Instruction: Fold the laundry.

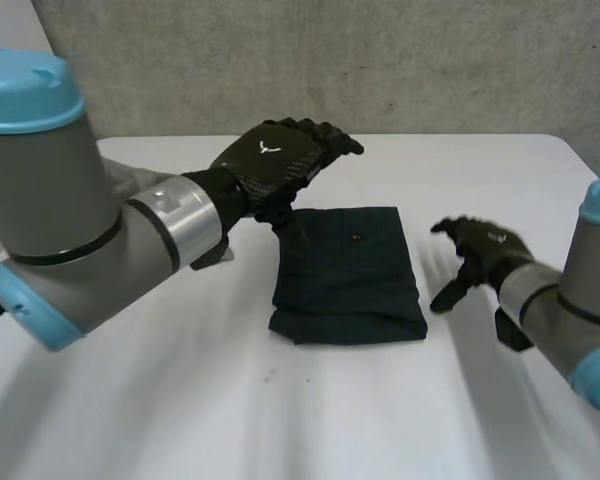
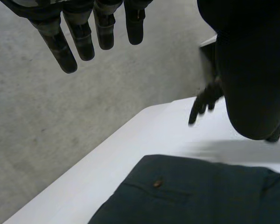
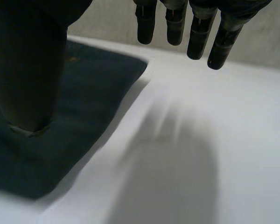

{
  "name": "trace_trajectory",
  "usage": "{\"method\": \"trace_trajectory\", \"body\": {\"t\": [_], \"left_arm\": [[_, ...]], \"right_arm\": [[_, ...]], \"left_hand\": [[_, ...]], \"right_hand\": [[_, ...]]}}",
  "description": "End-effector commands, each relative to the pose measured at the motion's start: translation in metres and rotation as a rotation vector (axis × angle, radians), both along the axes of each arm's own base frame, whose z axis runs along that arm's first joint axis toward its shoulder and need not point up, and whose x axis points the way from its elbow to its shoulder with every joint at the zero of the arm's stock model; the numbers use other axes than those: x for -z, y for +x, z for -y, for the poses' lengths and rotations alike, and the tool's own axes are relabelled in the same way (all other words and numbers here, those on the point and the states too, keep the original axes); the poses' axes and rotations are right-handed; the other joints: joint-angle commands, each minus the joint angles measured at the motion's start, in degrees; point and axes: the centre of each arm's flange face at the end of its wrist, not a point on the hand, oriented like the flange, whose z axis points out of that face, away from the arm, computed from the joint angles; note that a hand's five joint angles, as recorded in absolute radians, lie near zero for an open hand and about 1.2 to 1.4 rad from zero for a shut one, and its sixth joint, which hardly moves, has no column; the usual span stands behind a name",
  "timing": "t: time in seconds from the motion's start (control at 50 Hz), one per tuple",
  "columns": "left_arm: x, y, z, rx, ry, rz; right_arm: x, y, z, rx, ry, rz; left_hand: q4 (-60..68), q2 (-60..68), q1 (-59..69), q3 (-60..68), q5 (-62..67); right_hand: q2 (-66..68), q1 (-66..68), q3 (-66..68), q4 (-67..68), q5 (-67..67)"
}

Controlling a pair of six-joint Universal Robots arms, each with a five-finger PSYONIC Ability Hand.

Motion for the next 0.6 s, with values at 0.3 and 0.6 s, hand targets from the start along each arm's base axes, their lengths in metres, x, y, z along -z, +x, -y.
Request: {"method": "trace_trajectory", "body": {"t": [0.3,0.6], "left_arm": [[0.002,0.004,-0.010,0.036,0.043,0.012],[0.005,0.005,-0.010,0.033,0.053,0.018]], "right_arm": [[0.051,0.024,0.006,-0.096,0.088,0.119],[0.055,0.052,0.019,-0.154,0.050,0.130]], "left_hand": [[-1.33,-1.28,-0.52,-1.76,-2.36],[-0.82,-0.77,-0.02,-1.26,-1.86]], "right_hand": [[2.69,4.86,3.36,1.86,1.48],[14.46,16.63,15.13,13.63,13.25]]}}
